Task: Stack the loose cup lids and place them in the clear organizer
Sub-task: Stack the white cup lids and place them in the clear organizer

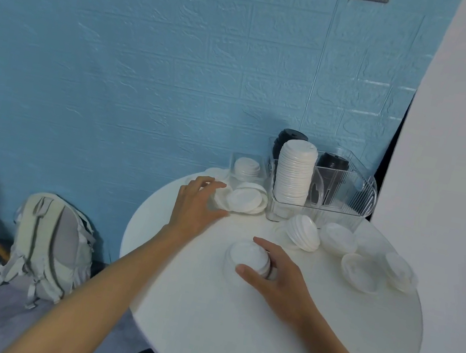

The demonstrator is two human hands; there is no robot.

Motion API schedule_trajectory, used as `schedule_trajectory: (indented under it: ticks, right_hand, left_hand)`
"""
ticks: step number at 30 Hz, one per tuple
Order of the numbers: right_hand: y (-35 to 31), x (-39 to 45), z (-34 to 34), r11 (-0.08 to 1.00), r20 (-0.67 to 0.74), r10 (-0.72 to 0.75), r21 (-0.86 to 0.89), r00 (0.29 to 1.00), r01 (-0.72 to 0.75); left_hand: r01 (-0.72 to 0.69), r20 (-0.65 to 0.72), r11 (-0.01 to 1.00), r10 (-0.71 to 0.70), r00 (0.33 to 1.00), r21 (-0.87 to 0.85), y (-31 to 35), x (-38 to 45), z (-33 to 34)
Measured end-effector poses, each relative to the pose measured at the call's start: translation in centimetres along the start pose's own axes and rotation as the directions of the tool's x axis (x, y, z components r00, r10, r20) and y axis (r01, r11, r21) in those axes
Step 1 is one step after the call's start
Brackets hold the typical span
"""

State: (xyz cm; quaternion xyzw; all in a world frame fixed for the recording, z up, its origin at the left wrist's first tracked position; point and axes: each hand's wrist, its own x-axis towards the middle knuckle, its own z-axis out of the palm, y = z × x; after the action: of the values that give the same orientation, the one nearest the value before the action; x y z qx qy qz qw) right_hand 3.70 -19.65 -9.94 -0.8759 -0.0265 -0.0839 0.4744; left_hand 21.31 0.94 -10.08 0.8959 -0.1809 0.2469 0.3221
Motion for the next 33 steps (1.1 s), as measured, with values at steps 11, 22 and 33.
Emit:
schedule_trajectory:
  ticks: [11,22,33]
  right_hand:
    - [-0.1,-0.1,0.0,1.000,0.016,0.005,0.011,1.000,-0.005]
    - [-0.2,-0.1,0.2,0.999,0.017,0.021,0.028,1.000,-0.022]
    - [0.4,0.3,0.0,0.997,0.022,-0.021,0.076,1.000,0.019]
  left_hand:
    - [0.059,-0.089,0.977,-0.079,0.993,-0.205,1.7,-3.5,-3.3]
    - [-0.289,0.033,0.957,0.289,0.957,-0.012,5.0,-8.7,-5.0]
    - [-0.506,0.173,0.860,0.509,0.843,-0.065,8.2,-10.8,-5.0]
